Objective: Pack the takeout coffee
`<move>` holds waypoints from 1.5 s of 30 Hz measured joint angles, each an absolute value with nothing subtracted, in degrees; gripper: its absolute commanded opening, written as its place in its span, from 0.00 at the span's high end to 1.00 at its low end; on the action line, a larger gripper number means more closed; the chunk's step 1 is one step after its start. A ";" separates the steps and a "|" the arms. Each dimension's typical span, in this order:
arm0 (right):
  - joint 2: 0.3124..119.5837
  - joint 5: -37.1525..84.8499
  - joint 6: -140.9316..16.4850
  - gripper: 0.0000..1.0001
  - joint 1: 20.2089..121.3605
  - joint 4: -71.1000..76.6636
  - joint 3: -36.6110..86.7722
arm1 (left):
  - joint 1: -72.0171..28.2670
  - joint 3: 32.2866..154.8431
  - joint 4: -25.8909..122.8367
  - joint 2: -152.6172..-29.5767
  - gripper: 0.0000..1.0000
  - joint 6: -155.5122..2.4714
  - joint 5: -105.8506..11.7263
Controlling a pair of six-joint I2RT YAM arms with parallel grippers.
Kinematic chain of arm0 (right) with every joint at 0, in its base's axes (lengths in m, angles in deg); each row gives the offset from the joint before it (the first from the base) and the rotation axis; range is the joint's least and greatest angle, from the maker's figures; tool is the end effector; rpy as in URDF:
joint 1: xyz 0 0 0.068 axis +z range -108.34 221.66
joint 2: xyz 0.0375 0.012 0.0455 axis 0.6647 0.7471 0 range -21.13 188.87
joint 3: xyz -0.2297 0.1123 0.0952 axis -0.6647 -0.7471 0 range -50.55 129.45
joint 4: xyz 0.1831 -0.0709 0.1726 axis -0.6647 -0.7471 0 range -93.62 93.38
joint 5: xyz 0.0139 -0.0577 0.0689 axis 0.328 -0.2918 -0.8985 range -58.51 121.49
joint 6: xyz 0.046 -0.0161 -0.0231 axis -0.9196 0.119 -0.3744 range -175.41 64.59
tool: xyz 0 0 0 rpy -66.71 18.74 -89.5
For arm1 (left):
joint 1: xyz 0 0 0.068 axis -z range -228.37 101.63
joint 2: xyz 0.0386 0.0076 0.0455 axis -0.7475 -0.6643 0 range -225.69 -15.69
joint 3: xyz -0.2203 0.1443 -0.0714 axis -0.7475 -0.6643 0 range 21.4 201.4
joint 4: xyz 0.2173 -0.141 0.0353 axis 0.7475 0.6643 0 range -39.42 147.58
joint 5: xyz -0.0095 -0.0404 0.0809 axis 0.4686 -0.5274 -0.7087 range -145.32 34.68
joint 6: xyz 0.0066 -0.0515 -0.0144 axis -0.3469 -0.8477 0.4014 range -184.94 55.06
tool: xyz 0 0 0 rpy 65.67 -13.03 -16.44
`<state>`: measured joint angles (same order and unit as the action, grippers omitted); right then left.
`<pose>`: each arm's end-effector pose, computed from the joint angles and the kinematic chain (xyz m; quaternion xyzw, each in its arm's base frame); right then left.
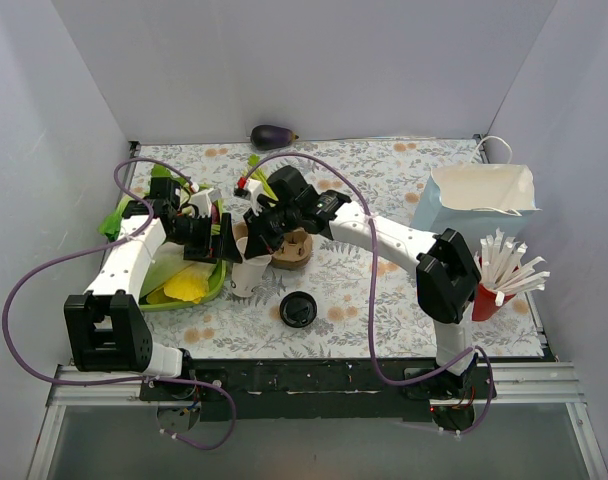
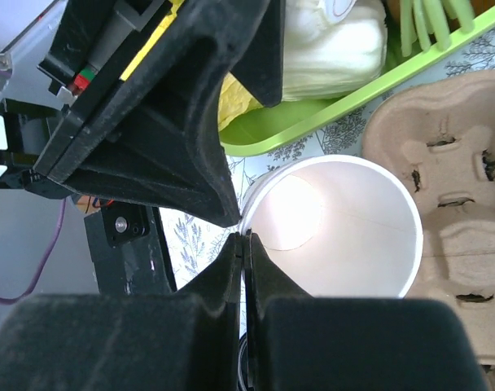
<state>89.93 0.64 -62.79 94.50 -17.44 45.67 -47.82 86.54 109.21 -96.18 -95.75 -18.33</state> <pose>0.2586 0.3713 0.2941 -0.4434 0.7441 0.4255 0.2621 0.2565 -0.0240 0.2685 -0.2024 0.9181 -0.3382 0.0424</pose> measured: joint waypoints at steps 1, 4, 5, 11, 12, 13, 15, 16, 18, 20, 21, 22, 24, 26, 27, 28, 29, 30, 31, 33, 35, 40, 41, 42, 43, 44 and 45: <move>89.93 0.44 -62.92 0.99 94.34 -16.92 45.67 | -47.80 86.32 108.97 -96.18 0.07 -95.88 -18.53; 89.93 0.11 -63.22 0.99 93.91 -16.02 45.67 | -47.77 85.75 108.33 -96.18 0.07 -96.12 -19.05; 89.93 -0.06 -63.22 0.99 93.86 -15.78 45.67 | -47.77 85.58 108.14 -96.18 0.07 -96.32 -19.29; 89.93 -0.21 -63.20 0.99 93.84 -15.39 45.67 | -47.77 85.49 107.96 -96.18 0.06 -96.84 -19.34; 89.93 -0.21 -63.20 0.99 93.84 -15.30 45.67 | -47.77 85.51 108.01 -96.18 0.06 -96.84 -18.92; 89.93 -0.21 -63.20 0.99 93.84 -15.21 45.67 | -47.77 85.62 108.20 -96.18 0.06 -96.82 -18.29; 89.93 -0.34 -63.22 0.99 93.84 -14.84 45.67 | -47.77 85.93 108.79 -96.18 0.06 -96.86 -17.04; 89.93 -0.45 -63.22 0.99 93.84 -14.71 45.67 | -47.77 86.13 108.88 -96.18 0.06 -96.86 -16.41; 89.93 -0.61 -63.22 0.99 93.86 -14.53 45.67 | -47.77 86.45 109.01 -96.18 0.06 -96.97 -15.66; 89.93 -0.63 -63.22 0.99 93.80 -14.43 45.67 | -47.77 86.50 108.90 -96.18 0.07 -97.43 -15.58; 89.93 -0.61 -63.22 0.99 93.80 -14.43 45.67 | -47.77 86.50 108.86 -96.27 0.08 -97.85 -15.69; 89.93 -0.61 -63.22 0.99 93.78 -14.43 45.67 | -47.77 86.50 108.81 -96.38 0.08 -98.17 -15.93; 89.93 -0.67 -63.20 0.99 93.78 -14.40 45.67 | -47.77 86.50 108.57 -96.73 0.08 -98.92 -16.73; 89.93 -0.52 -63.20 0.99 93.80 -14.40 45.67 | -47.77 86.47 108.31 -96.88 0.08 -99.55 -17.63; 89.93 -0.39 -63.18 0.99 93.78 -14.40 45.67 | -47.75 86.47 108.05 -96.88 0.08 -99.97 -18.33; 89.93 -0.28 -63.18 0.99 93.78 -14.40 45.67 | -47.62 86.47 107.77 -96.88 0.08 -100.36 -18.96; 89.93 -0.10 -63.18 0.99 93.78 -14.40 45.67 | -47.47 86.47 107.52 -96.88 0.09 -100.75 -19.58; 89.93 -0.02 -63.18 0.99 93.78 -14.40 45.67 | -47.34 86.43 107.39 -96.88 0.09 -101.04 -20.01; 89.93 0.09 -63.18 0.99 93.75 -14.43 45.65 | -47.25 86.34 107.33 -96.86 0.09 -101.32 -20.36; 89.93 0.22 -63.18 0.99 93.78 -14.40 45.45 | -47.14 86.02 107.15 -96.81 0.09 -101.82 -20.80; 89.93 0.29 -63.18 0.99 93.80 -14.45 45.15 | -47.05 85.40 107.02 -96.62 0.09 -102.06 -21.41; 89.91 0.11 -63.18 0.99 93.58 -13.68 44.86 | -47.01 84.22 105.78 -96.53 0.09 -101.61 -25.70; 89.91 0.11 -63.09 0.99 93.58 -13.55 44.86 | -46.90 84.22 105.62 -96.51 0.09 -101.58 -26.13; 89.87 0.20 -62.92 0.99 93.56 -13.51 44.86 | -46.86 84.20 105.45 -96.53 0.09 -101.54 -26.55; 89.80 0.29 -62.72 0.99 93.54 -13.53 44.86 | -46.79 84.09 105.30 -96.53 0.09 -101.41 -26.92; 89.65 0.33 -62.48 0.99 93.54 -13.53 44.86 | -46.75 84.05 105.21 -96.51 0.09 -101.37 -27.25; 89.45 0.51 -62.26 0.99 93.54 -13.59 44.86 | -46.72 84.05 105.16 -96.51 0.09 -101.28 -27.44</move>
<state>89.45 0.51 -62.26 93.54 -13.59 44.86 -46.72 84.05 105.16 -96.51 -101.28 -27.44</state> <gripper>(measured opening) 0.030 0.911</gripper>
